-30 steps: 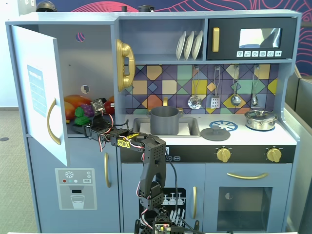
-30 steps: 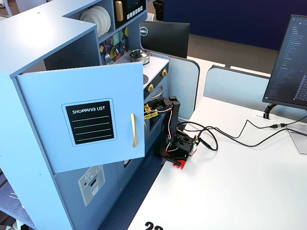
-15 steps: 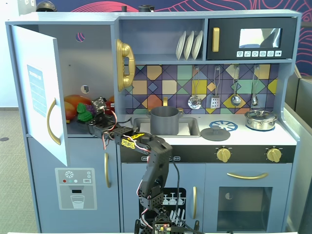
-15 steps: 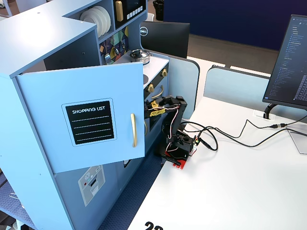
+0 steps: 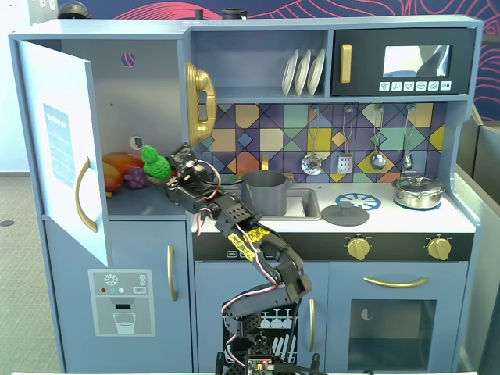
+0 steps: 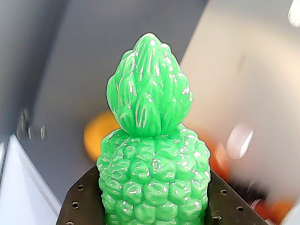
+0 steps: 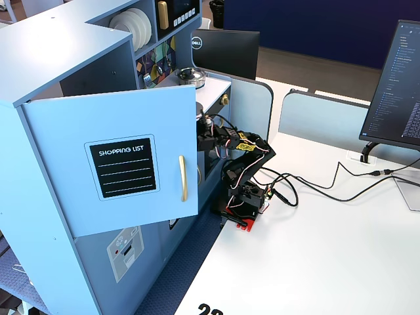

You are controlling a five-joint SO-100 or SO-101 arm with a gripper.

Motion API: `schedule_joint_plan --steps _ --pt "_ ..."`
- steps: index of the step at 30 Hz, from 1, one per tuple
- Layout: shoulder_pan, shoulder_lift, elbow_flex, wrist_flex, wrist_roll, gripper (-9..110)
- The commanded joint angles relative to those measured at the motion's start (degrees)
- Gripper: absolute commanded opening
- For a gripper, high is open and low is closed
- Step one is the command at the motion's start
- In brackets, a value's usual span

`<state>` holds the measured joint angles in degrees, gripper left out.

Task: Pick up the green pineapple from the left cabinet and place it in the gray recipient

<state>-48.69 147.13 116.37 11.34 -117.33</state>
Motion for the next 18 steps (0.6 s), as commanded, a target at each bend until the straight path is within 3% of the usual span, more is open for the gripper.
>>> schedule_joint_plan --steps 1,18 --pt "1.2 5.4 -3.4 1.9 -1.6 0" --pt "37.5 -4.0 -17.1 4.5 16.0 0"
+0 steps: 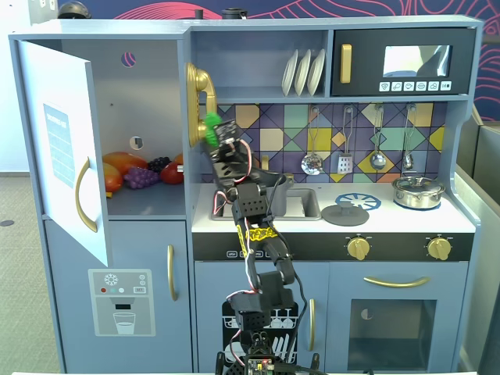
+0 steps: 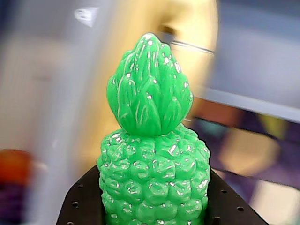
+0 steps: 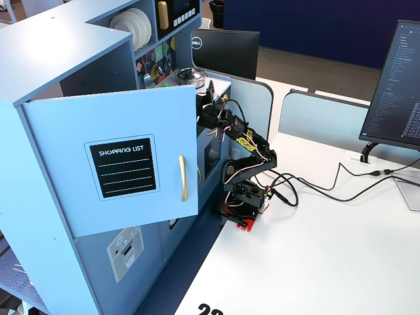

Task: Pick up the green pineapple from the left cabinet and place it in the gray recipient

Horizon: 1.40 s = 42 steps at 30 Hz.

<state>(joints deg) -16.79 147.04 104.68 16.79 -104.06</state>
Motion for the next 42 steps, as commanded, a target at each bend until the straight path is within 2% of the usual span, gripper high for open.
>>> schedule_joint_plan --steps 1,9,12,20,38,39,42 --pt "6.4 -5.5 -6.2 -1.7 2.7 0" --pt "12.1 -21.0 -10.2 -8.7 5.0 0" --pt "14.9 -23.8 -10.2 -7.8 7.6 0" --pt "18.3 -24.3 -7.3 -4.6 10.0 0" --pt "18.8 -23.6 0.4 -2.2 9.6 0" --pt "18.5 -23.6 0.4 -2.2 9.8 1" --pt "18.4 -23.6 0.3 -2.1 12.4 27"
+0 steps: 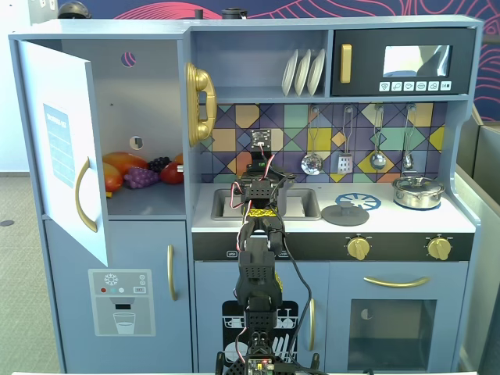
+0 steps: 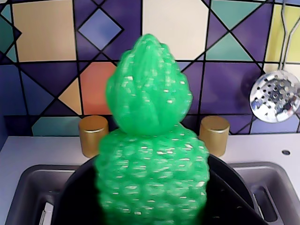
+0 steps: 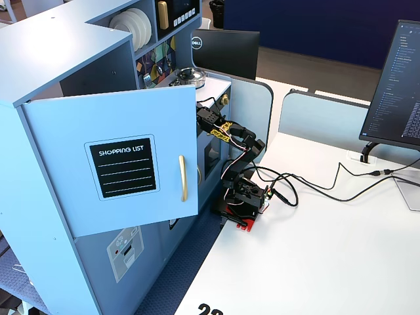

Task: Pick up the green pineapple from the left cabinet and place it in the gray recipient

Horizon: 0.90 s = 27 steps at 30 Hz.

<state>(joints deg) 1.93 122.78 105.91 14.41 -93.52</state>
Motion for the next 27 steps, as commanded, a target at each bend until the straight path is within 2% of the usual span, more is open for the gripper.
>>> schedule_joint_plan --steps 1,4,10,12,19,21,25,27 --pt "-0.1 0.6 -1.0 0.5 1.9 33" --pt "0.2 0.8 -0.9 0.8 2.1 44" --pt "-1.6 3.2 -3.3 1.2 0.8 43" --pt "-3.4 6.6 -6.2 7.4 -0.5 39" --pt "-4.3 22.9 -10.8 41.7 -4.2 26" --pt "-2.9 25.9 -10.3 50.9 -5.0 18" --pt "-2.0 33.4 -0.8 59.3 -2.5 2" --pt "-2.2 36.9 6.3 61.2 -3.2 0"
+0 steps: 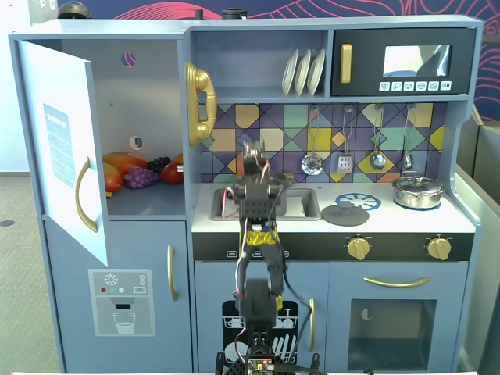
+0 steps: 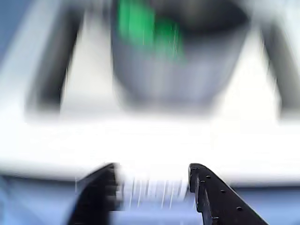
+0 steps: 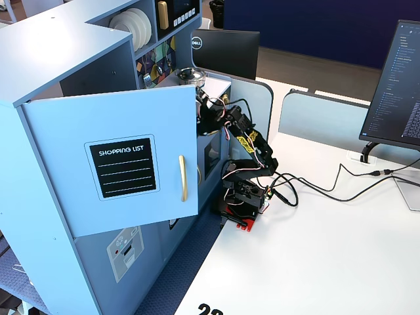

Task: Pick up the green pineapple from the left cabinet and place it in the gray recipient

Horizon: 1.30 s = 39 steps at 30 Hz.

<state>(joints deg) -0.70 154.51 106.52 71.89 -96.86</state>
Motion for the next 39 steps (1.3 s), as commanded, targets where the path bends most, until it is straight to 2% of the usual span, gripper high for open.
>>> schedule_joint_plan --steps 1,16,22,25,31,33,39 --pt "0.4 7.1 9.8 3.6 0.7 0" --pt "-1.5 23.6 51.2 -0.2 10.8 0" --pt "-0.2 26.1 64.8 -0.2 4.0 1" --pt "-1.3 25.3 65.4 4.6 9.7 3" --pt "0.4 27.6 65.4 15.5 8.7 5" --pt "0.4 27.6 65.5 15.4 13.0 6" --pt "0.4 27.6 65.5 15.7 10.2 7"
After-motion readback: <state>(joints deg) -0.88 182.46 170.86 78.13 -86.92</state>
